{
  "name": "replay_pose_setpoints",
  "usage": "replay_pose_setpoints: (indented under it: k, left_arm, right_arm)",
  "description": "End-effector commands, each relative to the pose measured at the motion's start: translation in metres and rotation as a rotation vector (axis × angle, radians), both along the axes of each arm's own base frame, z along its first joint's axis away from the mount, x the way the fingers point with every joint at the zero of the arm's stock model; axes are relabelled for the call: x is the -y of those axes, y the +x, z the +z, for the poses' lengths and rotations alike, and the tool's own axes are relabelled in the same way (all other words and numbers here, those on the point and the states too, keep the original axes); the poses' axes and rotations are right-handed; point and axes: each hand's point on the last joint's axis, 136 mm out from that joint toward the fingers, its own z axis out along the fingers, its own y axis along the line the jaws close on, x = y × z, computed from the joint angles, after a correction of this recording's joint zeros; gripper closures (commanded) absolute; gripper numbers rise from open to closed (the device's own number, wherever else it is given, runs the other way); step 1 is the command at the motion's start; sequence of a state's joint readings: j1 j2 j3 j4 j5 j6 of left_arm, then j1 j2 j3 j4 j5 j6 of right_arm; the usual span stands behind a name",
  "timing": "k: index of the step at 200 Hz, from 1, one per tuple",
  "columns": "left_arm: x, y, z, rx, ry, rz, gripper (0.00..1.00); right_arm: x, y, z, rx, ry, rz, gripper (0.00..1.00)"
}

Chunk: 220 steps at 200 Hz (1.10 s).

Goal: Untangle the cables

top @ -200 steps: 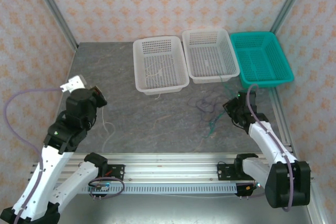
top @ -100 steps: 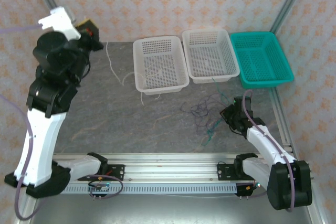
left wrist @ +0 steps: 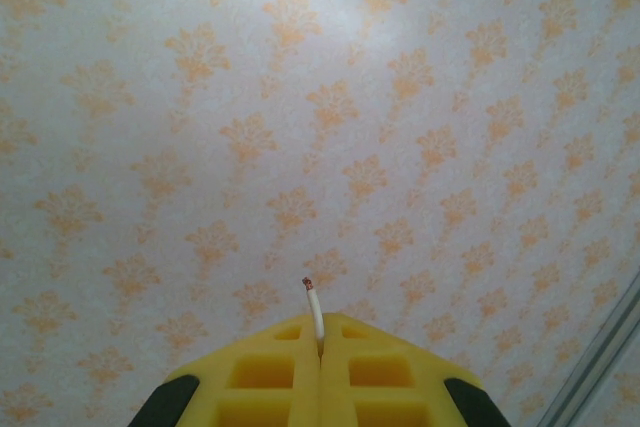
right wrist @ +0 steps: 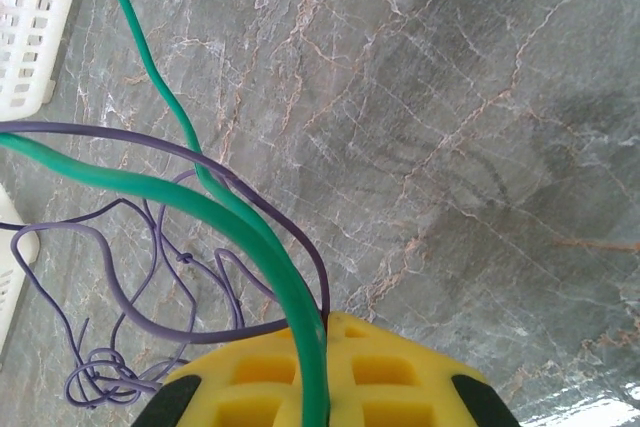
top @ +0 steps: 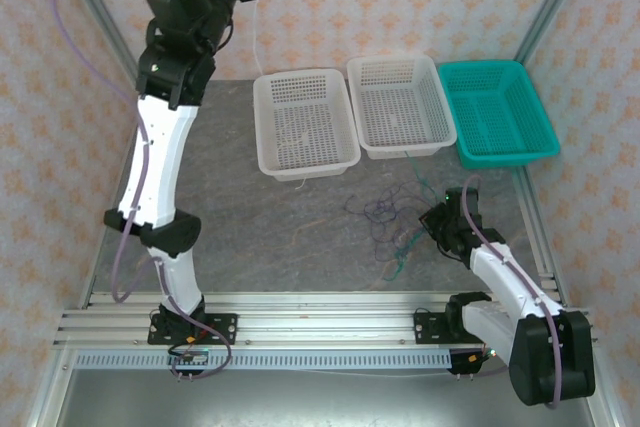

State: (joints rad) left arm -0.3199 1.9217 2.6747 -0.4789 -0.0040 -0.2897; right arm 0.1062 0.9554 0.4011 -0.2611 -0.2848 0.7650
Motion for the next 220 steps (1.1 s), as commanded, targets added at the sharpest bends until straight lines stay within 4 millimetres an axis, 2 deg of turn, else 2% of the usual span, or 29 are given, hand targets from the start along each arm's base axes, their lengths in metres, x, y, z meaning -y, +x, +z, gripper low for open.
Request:
replay_pose_setpoints:
  k: [1, 22, 50, 73, 88, 106, 120, 128, 137, 158, 174, 185, 189, 192, 197, 209, 220]
  left_arm:
    - [0.007, 0.032, -0.041, -0.107, 0.026, 0.007, 1.0]
    - [0.012, 0.062, -0.093, -0.232, 0.065, 0.034, 1.0]
    - [0.016, 0.095, -0.182, -0.438, 0.132, 0.073, 1.0]
    - [0.01, 0.109, -0.259, -0.6, 0.17, 0.14, 1.0]
    - [0.018, 0.116, -0.294, -0.651, 0.177, 0.105, 1.0]
    - [0.037, 0.12, -0.336, -0.737, 0.177, 0.011, 0.79]
    - [0.045, 0.119, -0.354, -0.785, 0.177, -0.018, 0.53]
    - [0.045, 0.117, -0.356, -0.8, 0.177, -0.011, 0.4]
    - [0.042, 0.113, -0.355, -0.813, 0.168, 0.003, 0.33]
    - [0.042, 0.099, -0.328, -0.782, 0.142, -0.006, 0.26]
    - [0.046, 0.079, -0.295, -0.721, 0.123, -0.029, 0.25]
    - [0.053, 0.061, -0.267, -0.661, 0.099, -0.065, 0.24]
    - [0.056, 0.055, -0.262, -0.648, 0.095, -0.076, 0.24]
    - [0.056, 0.044, -0.247, -0.617, 0.084, -0.087, 0.24]
    - [0.06, 0.033, -0.234, -0.585, 0.073, -0.107, 0.24]
    - [0.072, 0.004, -0.216, -0.528, 0.06, -0.165, 0.24]
    - [0.083, -0.026, -0.209, -0.498, 0.06, -0.213, 0.24]
  right_arm:
    - [0.004, -0.001, 0.003, 0.019, -0.025, -0.006, 1.0]
    - [0.004, -0.003, 0.004, 0.021, -0.027, -0.002, 1.0]
    - [0.004, -0.005, 0.005, 0.023, -0.027, -0.001, 1.0]
    - [0.003, -0.006, 0.006, 0.024, -0.021, 0.0, 1.0]
    - [0.003, -0.006, 0.006, 0.023, -0.019, -0.001, 1.0]
    - [0.002, -0.006, 0.008, 0.022, -0.021, 0.004, 1.0]
    - [0.003, -0.005, 0.009, 0.025, -0.021, 0.003, 1.0]
    - [0.002, -0.005, 0.01, 0.025, -0.021, 0.005, 1.0]
    - [0.002, -0.005, 0.01, 0.025, -0.024, 0.006, 1.0]
    - [0.002, -0.006, 0.011, 0.025, -0.028, 0.018, 1.0]
    - [0.001, -0.006, 0.013, 0.03, -0.034, 0.035, 1.0]
    - [0.0, -0.005, 0.017, 0.044, -0.039, 0.048, 1.0]
    - [0.0, -0.004, 0.018, 0.05, -0.039, 0.053, 1.0]
    - [-0.001, -0.004, 0.02, 0.055, -0.04, 0.056, 1.0]
    - [-0.002, -0.003, 0.022, 0.065, -0.036, 0.064, 1.0]
    - [-0.011, 0.0, 0.031, 0.106, -0.01, 0.115, 1.0]
    - [-0.022, 0.003, 0.041, 0.141, 0.016, 0.173, 1.0]
